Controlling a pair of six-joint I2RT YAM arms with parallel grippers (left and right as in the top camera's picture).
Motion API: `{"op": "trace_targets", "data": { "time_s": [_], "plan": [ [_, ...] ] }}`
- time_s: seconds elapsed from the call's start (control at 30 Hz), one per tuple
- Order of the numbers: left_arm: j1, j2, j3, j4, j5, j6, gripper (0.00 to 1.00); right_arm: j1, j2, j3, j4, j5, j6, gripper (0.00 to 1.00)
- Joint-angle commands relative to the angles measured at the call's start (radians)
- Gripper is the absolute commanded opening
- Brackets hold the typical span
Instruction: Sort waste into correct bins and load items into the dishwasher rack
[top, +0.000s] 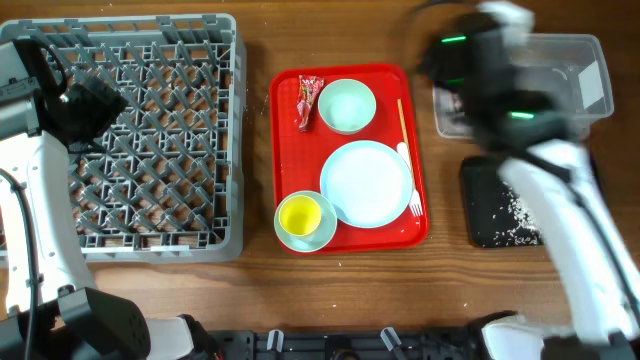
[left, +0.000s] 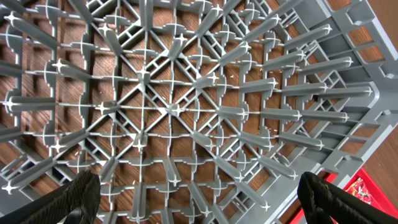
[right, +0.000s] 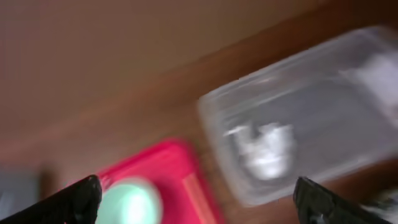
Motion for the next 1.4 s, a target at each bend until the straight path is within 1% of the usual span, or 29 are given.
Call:
{"op": "trace_targets", "data": {
  "time_s": [0.0,0.07,0.13,0.23,0.27,0.33,0.37,0.4,0.47,0.5,0.53,0.63,0.7,0.73,0.8,0.83,0.87,0.93,0.97,1.03,1.07,1.13,1.17,1.33,1.37],
  "plan": [
    [0.005,-0.011,0.003,0.003,0.004,-0.002,1.00,-0.206,-0.024,0.000,-0.072,0.003,0.000,1.00],
    [0.005,-0.012,0.003,0.003,0.004,-0.002,1.00,-0.301,-0.015,0.000,-0.092,-0.016,0.000,1.00],
    [0.005,-0.011,0.003,0.003,0.004,-0.002,1.00,-0.354,-0.007,0.000,-0.092,-0.016,0.000,1.00],
    [0.005,-0.011,0.003,0.006,0.005,-0.002,1.00,-0.383,0.002,0.000,-0.092,-0.016,0.000,1.00],
    [0.003,-0.011,0.003,0.032,0.024,-0.002,1.00,-0.383,0.002,0.000,-0.092,-0.016,0.000,1.00],
    [-0.002,-0.011,0.003,0.068,0.123,-0.002,1.00,-0.383,0.002,0.000,-0.092,-0.016,0.000,1.00],
    [-0.003,-0.011,0.003,0.072,0.153,-0.002,1.00,-0.383,0.002,0.000,-0.092,-0.016,0.000,1.00],
    [-0.003,-0.011,0.003,0.065,0.218,-0.003,1.00,-0.383,0.002,0.000,-0.092,-0.016,0.000,1.00],
    [-0.011,-0.011,0.003,-0.026,0.529,-0.002,1.00,-0.383,0.002,0.000,-0.092,-0.016,0.000,1.00],
    [-0.020,-0.011,0.003,-0.035,0.630,-0.002,1.00,-0.383,0.002,0.000,-0.092,-0.016,0.000,1.00],
    [-0.037,-0.011,0.003,-0.039,0.700,-0.002,1.00,-0.383,0.002,0.000,-0.092,-0.016,0.000,1.00],
    [-0.137,-0.011,0.003,-0.042,0.799,-0.002,1.00,-0.383,0.002,0.000,-0.092,-0.016,0.000,1.00],
    [-0.257,-0.011,0.004,0.021,0.851,-0.003,1.00,-0.383,0.002,0.000,-0.092,-0.016,0.000,1.00],
    [-0.347,-0.011,0.004,0.070,0.826,-0.016,0.99,-0.383,0.002,0.000,-0.092,-0.016,0.000,1.00],
    [-0.497,-0.005,0.009,0.129,0.657,-0.080,0.99,-0.383,0.002,0.000,-0.092,-0.016,0.000,1.00],
    [-0.565,0.004,0.026,0.136,0.565,-0.081,0.99,-0.383,0.002,0.000,-0.092,-0.016,0.000,1.00],
    [-0.665,0.034,0.074,0.116,0.426,-0.078,0.99,-0.383,0.002,0.000,-0.092,-0.016,0.000,1.00],
    [-0.801,0.122,0.222,0.014,0.254,-0.046,0.99,-0.383,0.002,0.000,-0.092,-0.016,0.000,1.00],
    [-0.836,0.167,0.296,-0.039,0.203,-0.026,0.99,-0.383,0.002,0.000,-0.092,-0.016,0.000,1.00],
    [-0.900,0.290,0.470,-0.142,0.051,0.008,0.99,-0.383,0.002,0.000,-0.092,-0.016,0.000,1.00],
    [-0.925,0.340,0.511,-0.127,-0.004,0.040,0.99,-0.383,0.002,0.000,-0.092,-0.016,0.000,1.00],
    [-0.977,0.412,0.510,-0.002,-0.079,0.082,1.00,-0.383,0.002,0.000,-0.092,-0.016,0.000,1.00],
    [-0.993,0.444,0.510,0.051,-0.090,0.107,1.00,-0.383,0.002,0.000,-0.092,-0.016,0.000,1.00],
    [-1.043,0.591,0.510,0.245,-0.090,0.256,0.99,-0.383,0.002,0.000,-0.092,-0.016,0.000,1.00],
    [-1.048,0.616,0.510,0.263,-0.091,0.283,0.96,-0.383,0.002,0.000,-0.092,-0.016,0.000,1.00]
  ]
}}
